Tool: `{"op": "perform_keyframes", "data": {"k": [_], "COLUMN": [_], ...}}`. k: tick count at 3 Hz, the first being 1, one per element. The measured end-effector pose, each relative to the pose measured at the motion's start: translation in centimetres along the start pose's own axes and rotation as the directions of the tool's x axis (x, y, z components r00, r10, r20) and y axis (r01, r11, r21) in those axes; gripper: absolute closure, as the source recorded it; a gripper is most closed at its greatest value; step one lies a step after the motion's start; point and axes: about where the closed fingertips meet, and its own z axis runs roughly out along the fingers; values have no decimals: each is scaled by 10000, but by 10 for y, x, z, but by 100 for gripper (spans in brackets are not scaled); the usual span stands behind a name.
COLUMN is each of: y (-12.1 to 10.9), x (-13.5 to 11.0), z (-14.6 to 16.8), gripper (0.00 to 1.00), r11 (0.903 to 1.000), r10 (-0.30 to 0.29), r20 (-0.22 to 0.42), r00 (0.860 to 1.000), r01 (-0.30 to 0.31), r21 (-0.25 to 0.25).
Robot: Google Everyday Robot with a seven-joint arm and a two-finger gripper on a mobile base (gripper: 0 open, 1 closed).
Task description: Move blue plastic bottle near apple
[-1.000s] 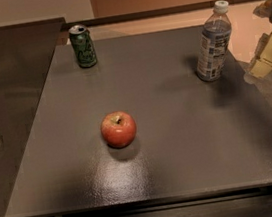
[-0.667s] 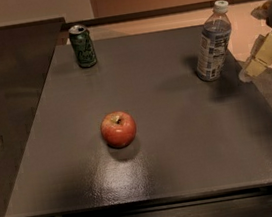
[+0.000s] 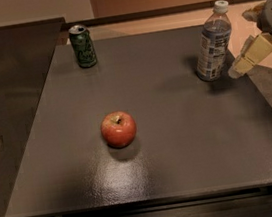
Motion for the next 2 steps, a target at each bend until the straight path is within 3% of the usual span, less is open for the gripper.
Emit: {"op": "perform_keyframes", "data": {"k": [2], "y": [-16], "x": [-11], "z": [28], "gripper": [0], "r11": [9991], "r10": [280], "r20": [721], "r00": [9970], "r01": [-256], "r21": [-336]}}
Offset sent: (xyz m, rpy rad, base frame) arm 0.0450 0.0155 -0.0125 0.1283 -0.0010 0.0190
